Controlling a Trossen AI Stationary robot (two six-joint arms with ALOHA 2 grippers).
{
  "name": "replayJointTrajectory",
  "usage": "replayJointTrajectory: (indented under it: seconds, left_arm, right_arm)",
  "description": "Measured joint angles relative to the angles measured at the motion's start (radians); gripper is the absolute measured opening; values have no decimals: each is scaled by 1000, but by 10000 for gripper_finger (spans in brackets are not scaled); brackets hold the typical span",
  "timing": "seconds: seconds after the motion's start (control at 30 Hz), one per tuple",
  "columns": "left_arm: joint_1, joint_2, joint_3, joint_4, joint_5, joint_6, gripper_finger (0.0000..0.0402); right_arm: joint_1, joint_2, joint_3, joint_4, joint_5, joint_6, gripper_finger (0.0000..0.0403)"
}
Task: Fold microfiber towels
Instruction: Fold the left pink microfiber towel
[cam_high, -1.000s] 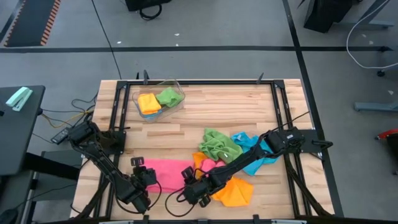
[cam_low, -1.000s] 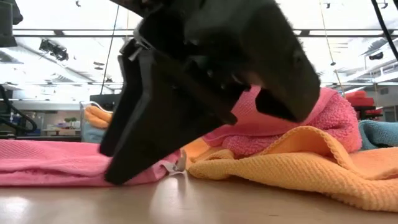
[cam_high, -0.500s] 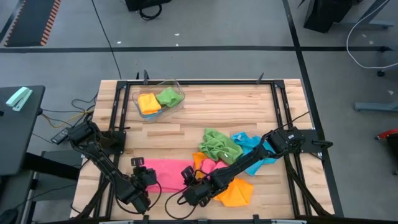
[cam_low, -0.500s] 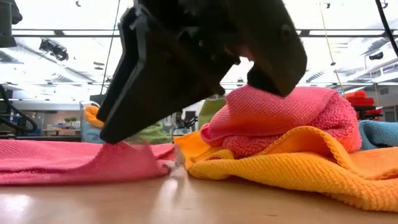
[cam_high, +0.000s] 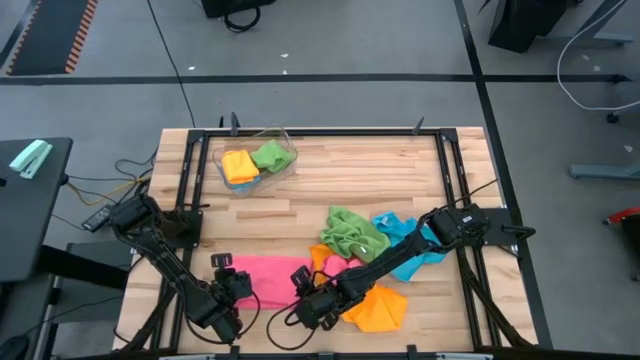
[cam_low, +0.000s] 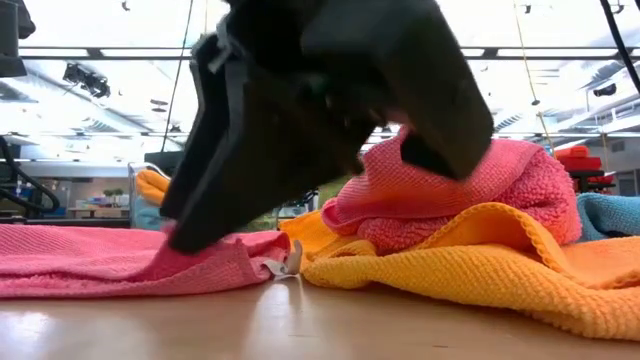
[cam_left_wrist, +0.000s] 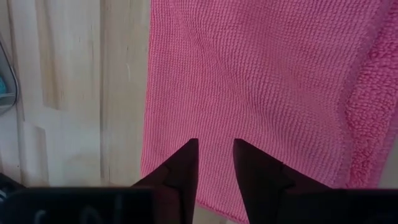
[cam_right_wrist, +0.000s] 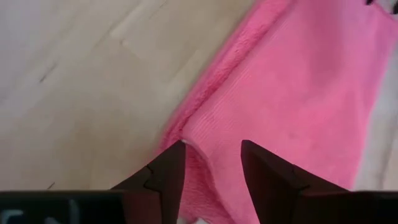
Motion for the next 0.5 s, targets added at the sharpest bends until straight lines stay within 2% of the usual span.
replayJointTrajectory:
  seconds: [0.2, 0.43, 0.5]
  left_arm:
    - [0, 0, 0, 0, 0, 0, 108]
    - [0, 0, 0, 0, 0, 0, 107]
    - [0, 0, 0, 0, 0, 0, 107]
  right_arm:
    - [-1, 1, -66, 76, -26, 4, 126]
    - [-1, 1, -65, 78, -28, -1, 50]
    - [-1, -2, -58, 65, -28, -1, 41]
